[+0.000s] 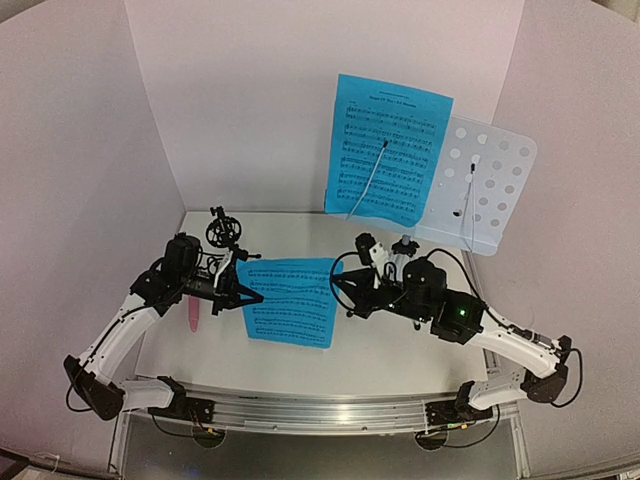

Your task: Set up the instrument practice props

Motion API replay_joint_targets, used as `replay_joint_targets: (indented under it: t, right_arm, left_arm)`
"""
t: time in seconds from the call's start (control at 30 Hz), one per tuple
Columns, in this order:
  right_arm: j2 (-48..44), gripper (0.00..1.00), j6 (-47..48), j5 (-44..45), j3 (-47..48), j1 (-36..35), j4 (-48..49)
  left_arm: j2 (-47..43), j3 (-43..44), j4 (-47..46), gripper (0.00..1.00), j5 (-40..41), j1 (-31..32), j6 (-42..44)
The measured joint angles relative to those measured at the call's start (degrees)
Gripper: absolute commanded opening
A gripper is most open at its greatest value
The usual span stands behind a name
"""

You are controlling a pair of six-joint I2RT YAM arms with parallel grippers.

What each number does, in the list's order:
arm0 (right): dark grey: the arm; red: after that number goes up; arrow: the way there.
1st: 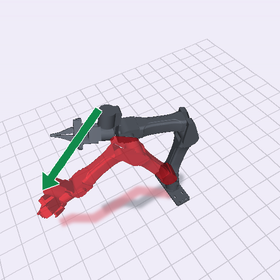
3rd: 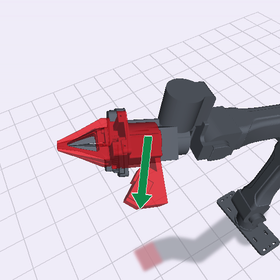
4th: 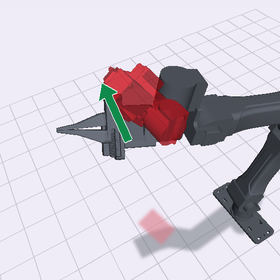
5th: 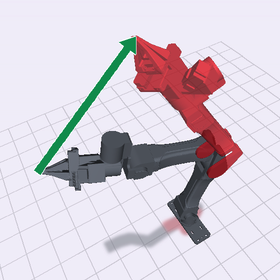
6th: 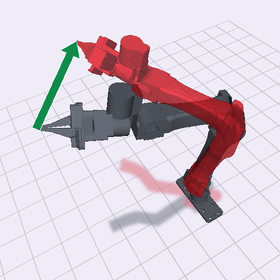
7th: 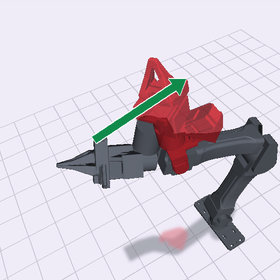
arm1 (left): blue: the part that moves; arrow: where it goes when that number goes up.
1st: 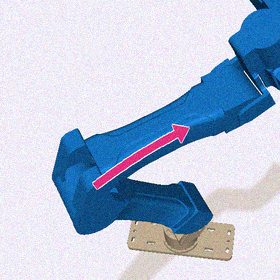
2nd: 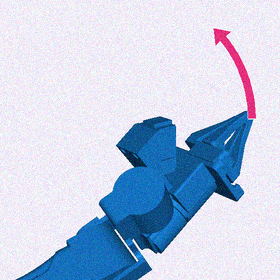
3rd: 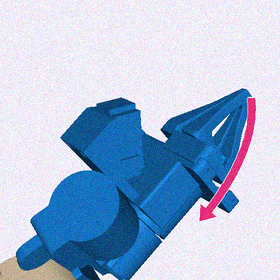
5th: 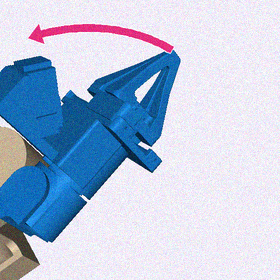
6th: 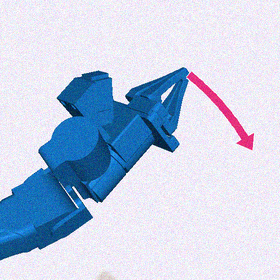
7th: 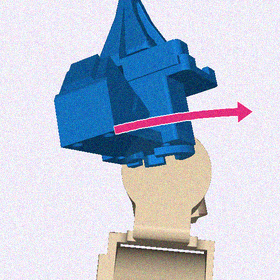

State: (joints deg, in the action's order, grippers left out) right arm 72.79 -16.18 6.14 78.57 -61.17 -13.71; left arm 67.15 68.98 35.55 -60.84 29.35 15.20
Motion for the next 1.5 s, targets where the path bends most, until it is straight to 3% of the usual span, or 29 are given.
replay_joint_targets:
  t: [0.07, 0.1, 0.17, 0.37, 0.73, 0.87, 1.07, 1.27, 1.43, 1.5]
  right_arm:
    - [0.00, 0.01, 0.50, -0.73, 1.80, -0.03, -3.25]
    - [0.00, 0.09, 0.77, -1.04, 2.73, -0.05, -4.66]
    - [0.00, 0.45, 1.55, -1.08, 4.12, -0.04, -6.66]
    - [-0.84, 0.78, 3.98, -0.83, 7.63, 0.72, -10.88]
    - [3.22, 0.81, 6.80, -9.10, 15.27, 6.62, -19.33]
    - [4.82, 0.80, 8.42, -11.46, 18.17, 8.26, -20.58]
    - [5.99, 0.65, 10.16, -15.91, 21.10, 9.19, -21.43]
    - [7.30, 0.39, 10.42, -21.36, 22.79, 9.82, -21.75]
    - [7.27, 0.04, 10.36, -23.02, 22.79, 10.62, -22.27]
    - [7.24, 0.00, 9.78, -23.26, 22.81, 10.79, -22.59]
  left_arm:
    - [0.68, 1.07, 0.71, 0.00, 0.43, 0.15, 1.17]
    - [0.93, 1.67, 0.95, 0.00, 0.55, 0.28, 1.59]
    - [1.28, 2.91, 1.71, 0.00, 0.76, 0.41, 2.10]
    - [2.43, 7.70, 2.89, 0.00, 0.31, -0.26, 0.14]
    - [5.27, 18.28, 1.39, 0.00, -4.35, 0.22, -4.09]
    - [6.84, 21.19, 1.40, 0.00, -5.93, 1.16, -4.78]
    - [8.80, 24.18, -1.03, 0.00, -7.40, 2.40, -7.70]
    - [11.20, 27.56, -4.80, 0.00, -8.24, 3.50, -10.97]
    - [12.60, 29.25, -5.68, 0.00, -8.13, 3.65, -11.94]
    - [13.39, 30.45, -5.75, 0.01, -7.98, 3.71, -12.32]
